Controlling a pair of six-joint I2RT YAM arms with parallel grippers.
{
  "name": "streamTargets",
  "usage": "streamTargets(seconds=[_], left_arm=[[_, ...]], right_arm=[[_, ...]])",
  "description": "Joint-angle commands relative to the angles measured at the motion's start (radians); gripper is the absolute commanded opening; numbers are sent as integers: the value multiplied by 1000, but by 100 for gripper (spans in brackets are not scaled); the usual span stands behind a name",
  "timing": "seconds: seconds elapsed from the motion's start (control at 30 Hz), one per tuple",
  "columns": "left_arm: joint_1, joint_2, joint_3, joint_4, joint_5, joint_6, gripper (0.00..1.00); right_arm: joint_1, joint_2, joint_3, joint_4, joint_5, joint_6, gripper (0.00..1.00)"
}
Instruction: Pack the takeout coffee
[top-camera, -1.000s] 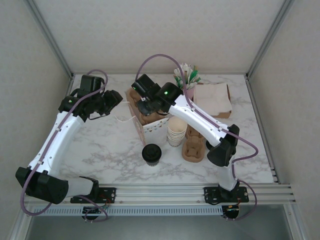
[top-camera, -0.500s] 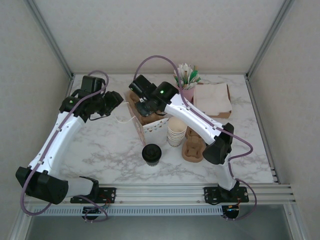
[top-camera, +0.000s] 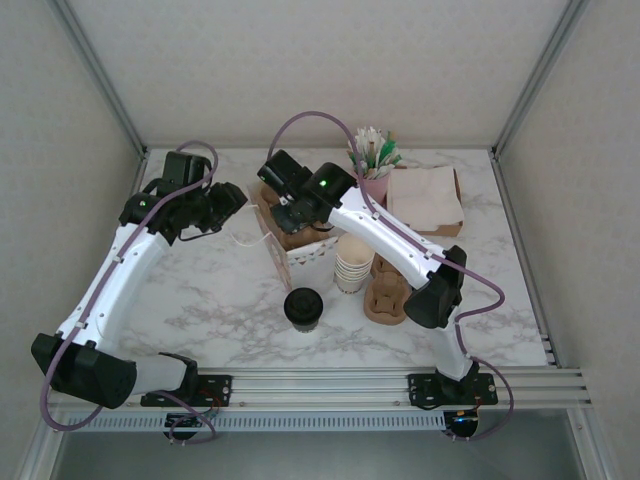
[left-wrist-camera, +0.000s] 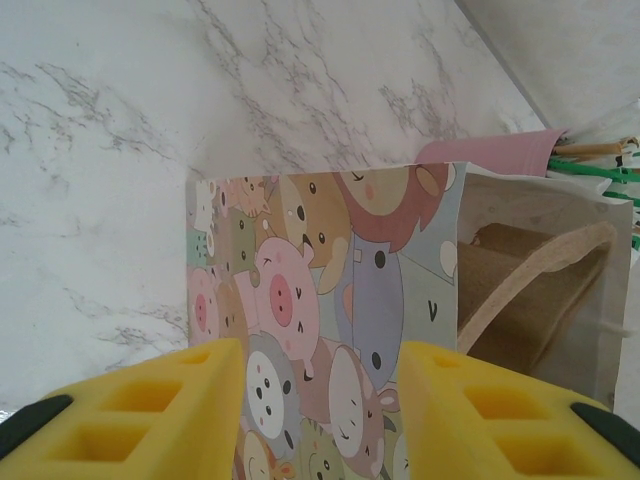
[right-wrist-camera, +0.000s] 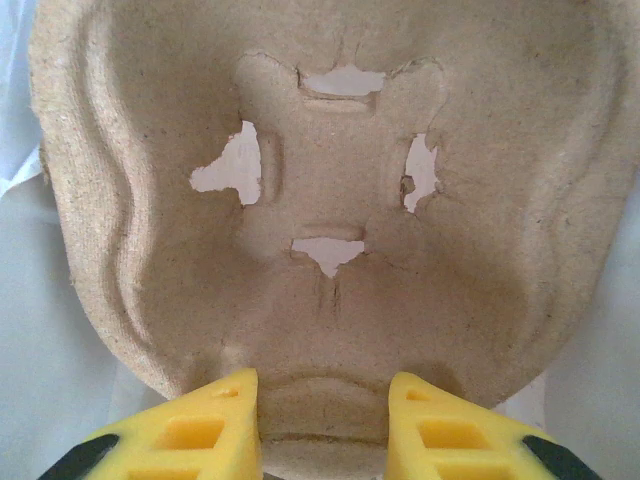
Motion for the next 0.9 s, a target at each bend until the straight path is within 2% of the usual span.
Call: streamTargets(seconds=[0.0, 0.87], left_arm=[[-9, -25, -6, -12, -14, -11, 44], [-19, -34, -13, -17, -28, -12, 44]], right_arm=[[3, 19, 8, -48, -1, -28, 29], [-15, 98, 11, -67, -36, -77, 29]])
